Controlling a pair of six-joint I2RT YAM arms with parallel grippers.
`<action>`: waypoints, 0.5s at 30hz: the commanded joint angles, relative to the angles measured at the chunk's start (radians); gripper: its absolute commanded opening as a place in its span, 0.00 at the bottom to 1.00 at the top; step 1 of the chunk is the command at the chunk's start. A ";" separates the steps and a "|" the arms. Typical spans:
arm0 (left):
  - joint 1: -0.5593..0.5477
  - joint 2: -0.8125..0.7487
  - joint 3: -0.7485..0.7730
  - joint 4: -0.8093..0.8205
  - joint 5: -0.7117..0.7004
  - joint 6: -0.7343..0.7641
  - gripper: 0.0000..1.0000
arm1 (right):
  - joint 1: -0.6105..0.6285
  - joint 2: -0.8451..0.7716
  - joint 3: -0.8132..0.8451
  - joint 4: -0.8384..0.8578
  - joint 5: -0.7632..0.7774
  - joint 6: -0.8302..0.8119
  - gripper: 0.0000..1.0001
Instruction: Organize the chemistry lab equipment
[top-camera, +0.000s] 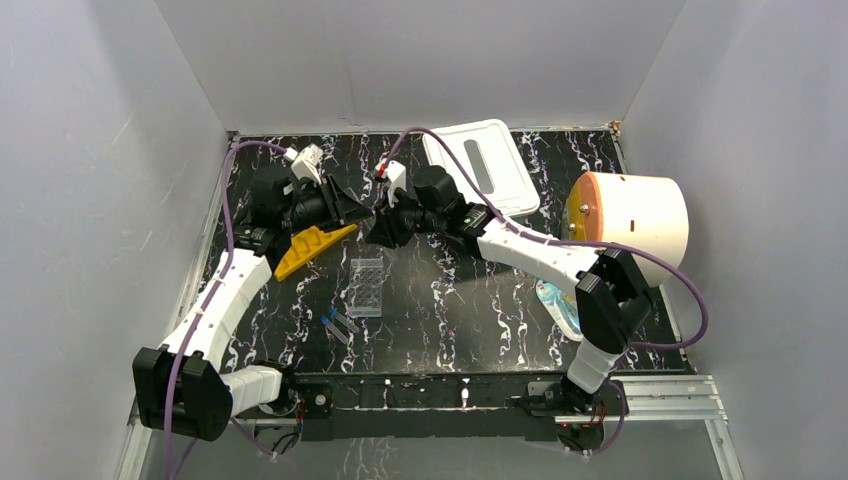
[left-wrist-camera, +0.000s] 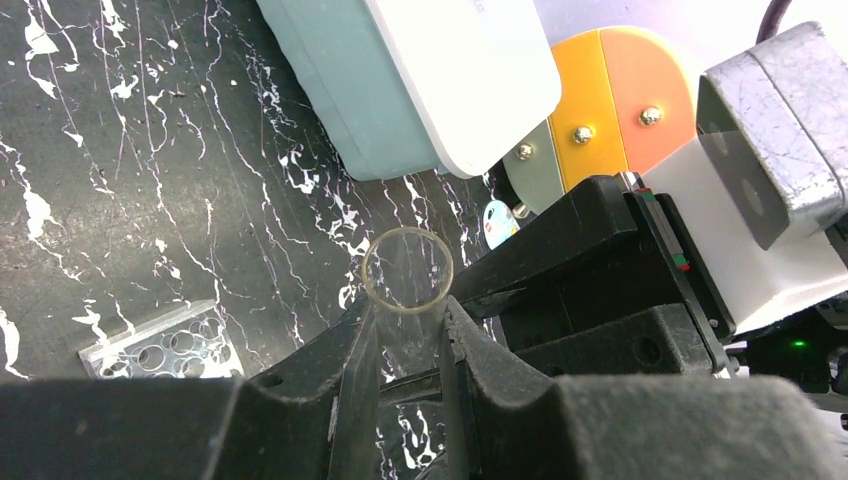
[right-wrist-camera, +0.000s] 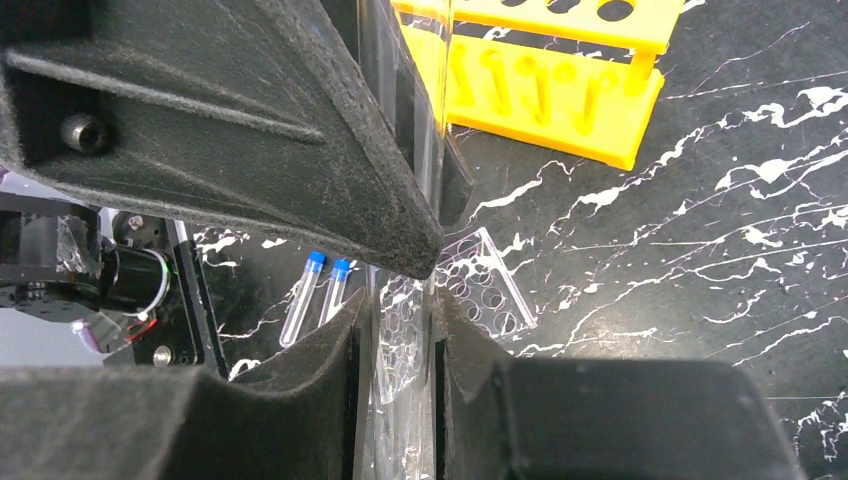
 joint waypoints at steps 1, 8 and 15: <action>-0.003 -0.026 0.050 -0.016 0.013 -0.001 0.19 | -0.005 -0.022 -0.002 0.058 -0.023 -0.070 0.25; -0.003 -0.032 0.102 -0.085 -0.139 -0.169 0.51 | -0.009 -0.062 -0.036 0.108 -0.014 -0.099 0.22; -0.002 -0.010 0.165 -0.115 -0.148 -0.216 0.53 | -0.015 -0.065 -0.040 0.112 -0.041 -0.104 0.22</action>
